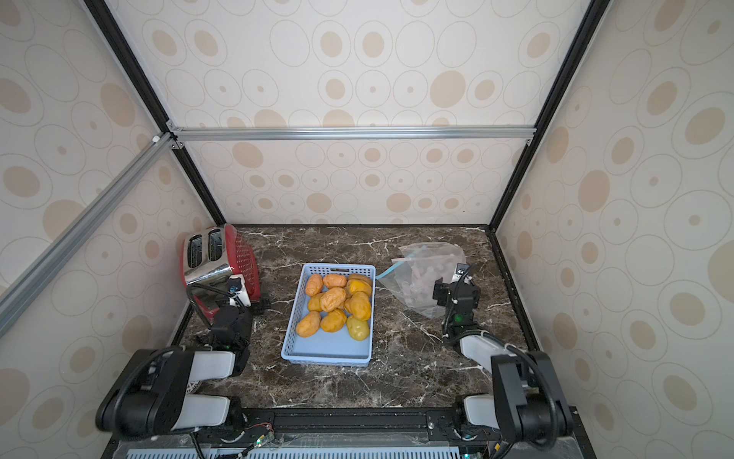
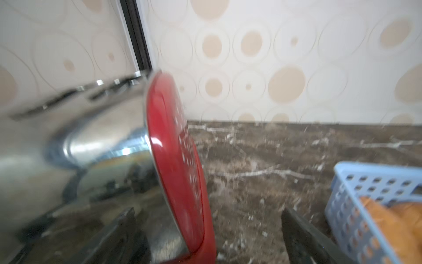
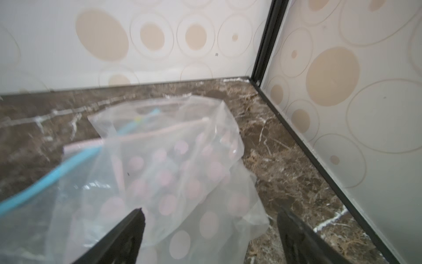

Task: Put the potatoes into a zipper bag and zip it
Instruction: Pick up the zipper food storage bag.

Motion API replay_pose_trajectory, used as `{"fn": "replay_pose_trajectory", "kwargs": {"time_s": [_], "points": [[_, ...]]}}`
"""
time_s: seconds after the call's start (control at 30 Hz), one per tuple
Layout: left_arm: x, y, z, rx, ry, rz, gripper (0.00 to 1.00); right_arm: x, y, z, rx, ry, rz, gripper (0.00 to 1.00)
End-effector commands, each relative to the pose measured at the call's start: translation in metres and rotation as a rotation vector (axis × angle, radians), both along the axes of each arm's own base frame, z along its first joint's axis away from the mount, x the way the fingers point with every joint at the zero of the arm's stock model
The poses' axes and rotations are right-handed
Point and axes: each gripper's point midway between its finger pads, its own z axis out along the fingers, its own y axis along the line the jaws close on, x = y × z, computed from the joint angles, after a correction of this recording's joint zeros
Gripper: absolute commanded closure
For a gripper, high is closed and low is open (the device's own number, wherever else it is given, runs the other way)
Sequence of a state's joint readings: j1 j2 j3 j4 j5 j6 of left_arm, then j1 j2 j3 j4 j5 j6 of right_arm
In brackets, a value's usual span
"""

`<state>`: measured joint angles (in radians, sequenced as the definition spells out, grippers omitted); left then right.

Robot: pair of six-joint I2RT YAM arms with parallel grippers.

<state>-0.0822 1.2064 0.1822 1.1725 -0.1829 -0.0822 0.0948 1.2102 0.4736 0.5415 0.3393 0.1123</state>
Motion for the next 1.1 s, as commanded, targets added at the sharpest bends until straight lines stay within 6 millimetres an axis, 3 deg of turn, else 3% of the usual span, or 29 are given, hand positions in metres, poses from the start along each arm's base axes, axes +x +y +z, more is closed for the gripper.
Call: {"fn": "replay_pose_trajectory", "kwargs": {"time_s": [0.0, 0.07, 0.13, 0.2, 0.27, 0.4, 0.47, 0.6, 0.67, 0.8, 0.93, 1.07], "points": [[-0.020, 0.003, 0.040, -0.216, -0.156, -0.007, 0.01, -0.007, 0.012, 0.021, 0.167, 0.031, 0.018, 0.12], [-0.028, 0.000, 0.054, -0.334, -0.227, -0.049, 0.01, -0.007, 0.024, 0.028, 0.220, 0.059, 0.072, 0.12], [-0.027, -0.019, 0.065, -0.414, -0.248, -0.183, 0.01, -0.007, 0.037, 0.031, 0.260, 0.109, 0.132, 0.13], [-0.007, -0.055, 0.078, -0.434, -0.123, -0.361, 0.01, -0.006, 0.053, 0.030, 0.295, 0.205, 0.204, 0.16], [0.015, -0.078, 0.079, -0.469, 0.064, -0.434, 0.01, -0.006, 0.063, 0.025, 0.330, 0.314, 0.234, 0.21], [0.035, -0.090, 0.062, -0.479, 0.412, -0.381, 0.01, 0.001, 0.088, 0.013, 0.323, 0.514, 0.286, 0.25], [0.033, -0.100, 0.063, -0.467, 0.476, -0.411, 0.01, 0.014, 0.097, 0.009, 0.255, 0.570, 0.284, 0.25], [0.009, -0.136, 0.071, -0.468, 0.540, -0.617, 0.02, 0.042, 0.115, -0.006, 0.209, 0.719, 0.302, 0.23], [-0.003, -0.134, 0.070, -0.423, 0.566, -0.619, 0.03, 0.060, 0.121, -0.014, 0.195, 0.776, 0.285, 0.24], [-0.025, -0.113, 0.043, -0.340, 0.621, -0.522, 0.02, 0.098, 0.128, -0.034, 0.150, 0.843, 0.244, 0.24], [-0.040, -0.106, 0.015, -0.336, 0.643, -0.491, 0.02, 0.131, 0.129, -0.050, 0.079, 0.889, 0.200, 0.24], [-0.048, -0.102, 0.005, -0.323, 0.650, -0.478, 0.02, 0.153, 0.121, -0.057, -0.011, 0.905, 0.150, 0.24]]}}
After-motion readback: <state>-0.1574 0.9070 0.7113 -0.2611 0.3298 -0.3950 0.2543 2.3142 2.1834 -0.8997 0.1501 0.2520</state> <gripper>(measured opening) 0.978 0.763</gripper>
